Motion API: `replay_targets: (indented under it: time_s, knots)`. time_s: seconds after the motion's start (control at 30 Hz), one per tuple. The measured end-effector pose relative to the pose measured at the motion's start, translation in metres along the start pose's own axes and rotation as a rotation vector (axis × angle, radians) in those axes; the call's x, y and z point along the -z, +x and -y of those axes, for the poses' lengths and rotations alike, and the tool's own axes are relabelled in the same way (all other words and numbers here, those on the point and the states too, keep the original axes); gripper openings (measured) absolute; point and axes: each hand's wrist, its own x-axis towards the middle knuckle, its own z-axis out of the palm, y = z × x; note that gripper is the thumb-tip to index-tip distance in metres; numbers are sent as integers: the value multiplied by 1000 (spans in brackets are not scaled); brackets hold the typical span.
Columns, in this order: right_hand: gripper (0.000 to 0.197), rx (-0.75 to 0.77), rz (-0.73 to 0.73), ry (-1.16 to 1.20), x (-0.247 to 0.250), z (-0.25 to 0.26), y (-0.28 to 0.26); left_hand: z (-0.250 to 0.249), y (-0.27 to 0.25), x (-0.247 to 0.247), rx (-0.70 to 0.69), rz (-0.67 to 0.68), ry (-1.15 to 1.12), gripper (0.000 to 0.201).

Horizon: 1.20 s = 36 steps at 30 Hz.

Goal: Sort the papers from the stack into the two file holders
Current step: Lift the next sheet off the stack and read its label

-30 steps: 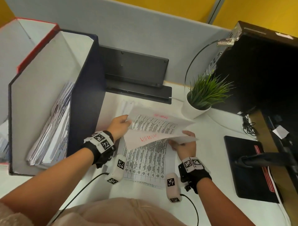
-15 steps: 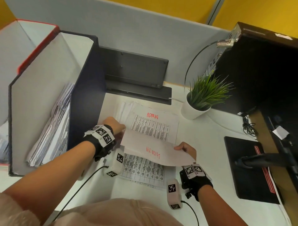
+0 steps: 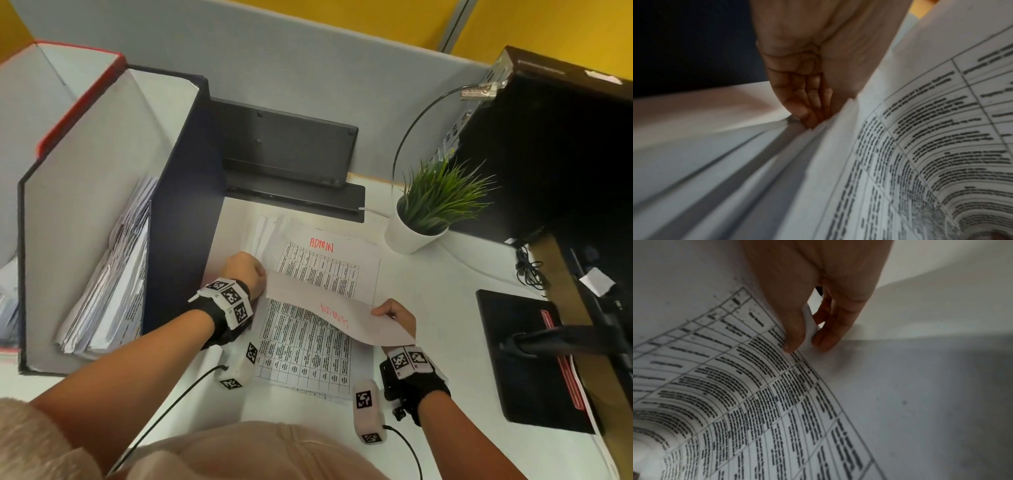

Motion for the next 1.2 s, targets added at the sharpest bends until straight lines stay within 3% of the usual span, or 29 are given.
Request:
replay_targets:
  time_s: [0.07, 0.17, 0.27, 0.37, 0.47, 0.57, 0.67, 0.77, 0.83, 0.87, 0.97, 1.07, 1.2]
  knots:
    - [51, 75, -16, -78, -1, 3, 1, 3, -2, -1, -53, 6, -16, 18]
    - [37, 36, -60, -85, -5, 9, 2, 5, -11, -3, -265, -98, -117, 24]
    - [46, 4, -19, 93, -4, 7, 3, 7, -20, -5, -391, -203, -276, 19]
    - [32, -14, -16, 126, -7, 5, 2, 8, -24, -7, -264, -99, -576, 19]
    - [44, 104, -54, 71, -6, 2, 3, 12, -21, -7, -149, -46, -676, 25]
    - [23, 245, -79, -285, -9, 1, -4, 13, -18, -7, -90, 30, -788, 31]
    - [44, 232, 54, -206, -7, 0, -1, 9, -19, -4, -73, 101, -847, 34]
    - [19, 218, 25, -349, -10, 4, -6, 4, -14, -1, -2, 104, -806, 32]
    - [34, 243, 12, -336, -5, 5, -5, 2, -8, 1, 95, 61, -753, 24]
    - [41, 213, -3, -222, -3, 6, -6, 1, -5, 3, 136, 37, -714, 23]
    - [53, 26, -40, -69, 0, 8, -6, 1, 5, 7, 218, 32, -536, 24]
    - [51, 0, -46, -31, -1, 8, -5, 1, 10, 6, 241, 117, -351, 29]
    - [43, 15, -44, 12, -2, 4, -5, -1, 10, 2, 198, 150, -301, 33]
